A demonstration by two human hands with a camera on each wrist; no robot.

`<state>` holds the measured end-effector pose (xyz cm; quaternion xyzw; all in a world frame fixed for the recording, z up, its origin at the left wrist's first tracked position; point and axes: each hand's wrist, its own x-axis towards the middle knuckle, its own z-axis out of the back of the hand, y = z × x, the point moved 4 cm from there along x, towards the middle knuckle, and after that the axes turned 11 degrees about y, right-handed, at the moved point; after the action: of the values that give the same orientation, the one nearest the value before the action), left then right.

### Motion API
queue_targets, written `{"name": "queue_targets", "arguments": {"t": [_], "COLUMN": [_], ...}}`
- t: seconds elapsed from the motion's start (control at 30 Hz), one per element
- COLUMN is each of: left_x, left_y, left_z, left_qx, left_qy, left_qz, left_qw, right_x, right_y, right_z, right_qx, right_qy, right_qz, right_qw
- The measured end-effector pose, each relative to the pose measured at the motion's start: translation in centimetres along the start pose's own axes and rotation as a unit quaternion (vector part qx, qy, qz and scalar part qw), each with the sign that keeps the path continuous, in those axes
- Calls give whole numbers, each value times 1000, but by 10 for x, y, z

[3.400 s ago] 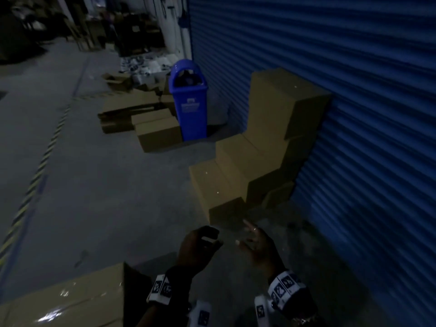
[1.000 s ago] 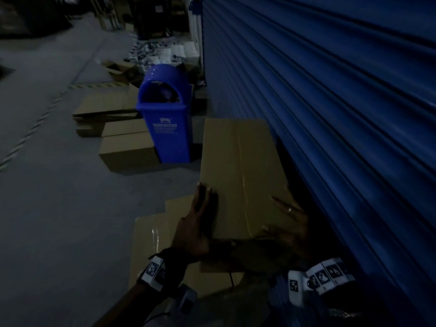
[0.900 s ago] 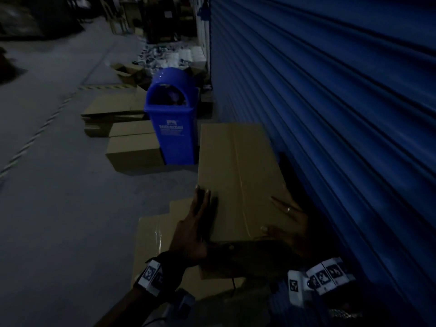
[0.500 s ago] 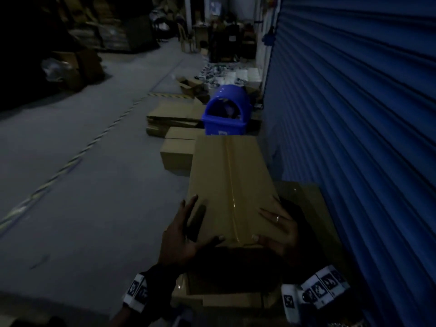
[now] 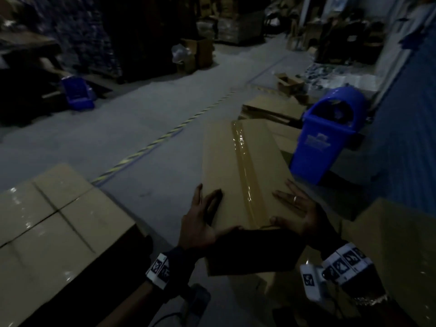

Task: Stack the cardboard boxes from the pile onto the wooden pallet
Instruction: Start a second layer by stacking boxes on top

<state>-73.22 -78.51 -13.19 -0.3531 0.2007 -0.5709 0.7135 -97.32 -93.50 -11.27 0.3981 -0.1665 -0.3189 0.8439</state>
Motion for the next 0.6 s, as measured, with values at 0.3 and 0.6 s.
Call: {"name": "queue_targets", "arguments": {"t": [0.3, 0.6], "left_x": [-129, -237], "left_y": [108, 175], "left_z": [124, 209], "left_qx": [12, 12], "left_qy": [-79, -178], "left_qz": [98, 210], "left_qw": [992, 961], "right_x": [43, 95], "right_y": [114, 205], "right_z": [-166, -294], "right_qx": [51, 75], "right_qy": [127, 253], "right_qz": [65, 134], "right_qw": [989, 955]}}
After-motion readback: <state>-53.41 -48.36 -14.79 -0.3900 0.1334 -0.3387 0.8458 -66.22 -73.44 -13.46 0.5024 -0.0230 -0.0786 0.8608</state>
